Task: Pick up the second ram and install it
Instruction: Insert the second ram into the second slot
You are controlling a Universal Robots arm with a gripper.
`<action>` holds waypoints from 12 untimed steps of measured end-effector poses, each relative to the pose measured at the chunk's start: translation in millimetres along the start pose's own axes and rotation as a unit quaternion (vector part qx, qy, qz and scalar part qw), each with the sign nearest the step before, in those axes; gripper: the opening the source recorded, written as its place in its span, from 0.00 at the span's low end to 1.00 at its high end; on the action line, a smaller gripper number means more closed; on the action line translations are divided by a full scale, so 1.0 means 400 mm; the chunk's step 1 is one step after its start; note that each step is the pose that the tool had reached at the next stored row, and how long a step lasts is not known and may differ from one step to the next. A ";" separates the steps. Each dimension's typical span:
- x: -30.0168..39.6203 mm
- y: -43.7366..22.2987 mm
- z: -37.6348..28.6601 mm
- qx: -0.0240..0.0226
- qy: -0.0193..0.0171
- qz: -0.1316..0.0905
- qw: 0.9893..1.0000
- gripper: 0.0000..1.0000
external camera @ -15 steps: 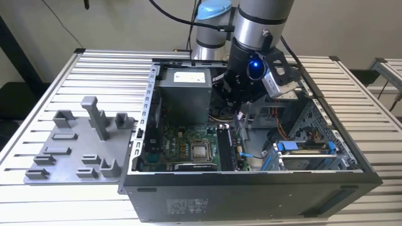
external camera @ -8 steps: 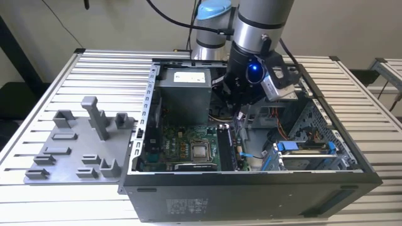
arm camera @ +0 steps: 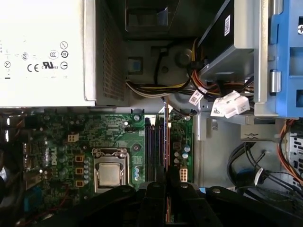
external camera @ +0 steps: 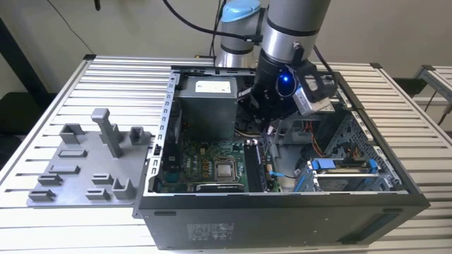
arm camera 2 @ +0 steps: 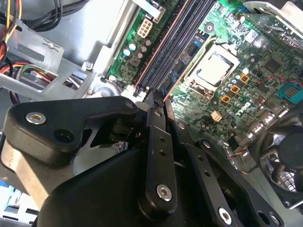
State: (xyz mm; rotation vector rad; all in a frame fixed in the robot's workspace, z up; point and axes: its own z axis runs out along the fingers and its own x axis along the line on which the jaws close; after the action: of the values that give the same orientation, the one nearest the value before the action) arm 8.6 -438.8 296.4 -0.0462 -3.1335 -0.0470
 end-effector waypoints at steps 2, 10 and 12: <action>0.000 0.000 0.002 0.000 0.000 0.000 1.000 0.14; 0.000 0.000 0.012 0.000 0.000 0.000 1.000 0.14; 0.000 0.000 0.016 0.000 0.000 0.000 1.000 0.14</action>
State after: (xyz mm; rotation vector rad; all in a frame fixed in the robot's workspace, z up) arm 8.6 -438.8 290.2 -0.0463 -3.1335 -0.0469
